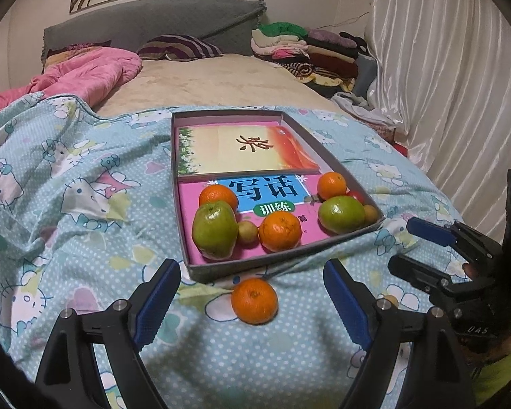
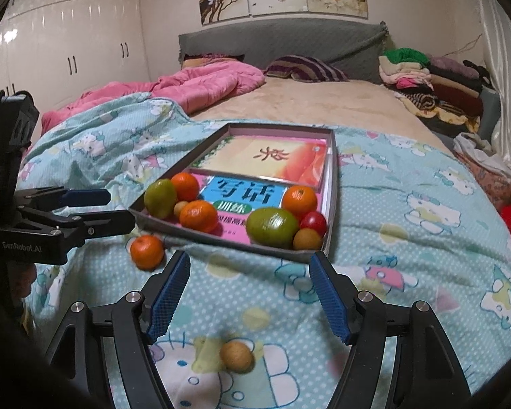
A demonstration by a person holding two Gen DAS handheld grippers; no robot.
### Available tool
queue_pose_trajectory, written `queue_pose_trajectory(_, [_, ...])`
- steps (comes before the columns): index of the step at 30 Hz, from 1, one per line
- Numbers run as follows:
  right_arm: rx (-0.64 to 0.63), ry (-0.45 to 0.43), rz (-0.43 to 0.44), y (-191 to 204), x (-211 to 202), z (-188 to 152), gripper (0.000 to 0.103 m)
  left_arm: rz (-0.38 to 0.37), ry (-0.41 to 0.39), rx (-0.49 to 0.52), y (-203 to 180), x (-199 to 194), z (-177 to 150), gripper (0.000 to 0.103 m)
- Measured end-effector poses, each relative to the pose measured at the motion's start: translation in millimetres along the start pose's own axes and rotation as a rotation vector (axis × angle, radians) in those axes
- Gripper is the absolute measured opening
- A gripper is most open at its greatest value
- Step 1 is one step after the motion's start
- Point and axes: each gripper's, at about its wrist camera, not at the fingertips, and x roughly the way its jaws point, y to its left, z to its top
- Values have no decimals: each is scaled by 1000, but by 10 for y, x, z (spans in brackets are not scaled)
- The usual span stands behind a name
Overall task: Organize fruits
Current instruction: 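Withdraw both open tools from the tray toward the mandarin and brown fruit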
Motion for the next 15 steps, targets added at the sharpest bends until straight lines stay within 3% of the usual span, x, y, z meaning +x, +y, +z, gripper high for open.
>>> queue_pose_trajectory(15, [-7, 74, 38, 119, 42, -238, 74, 1, 2, -15, -19, -46, -71, 86])
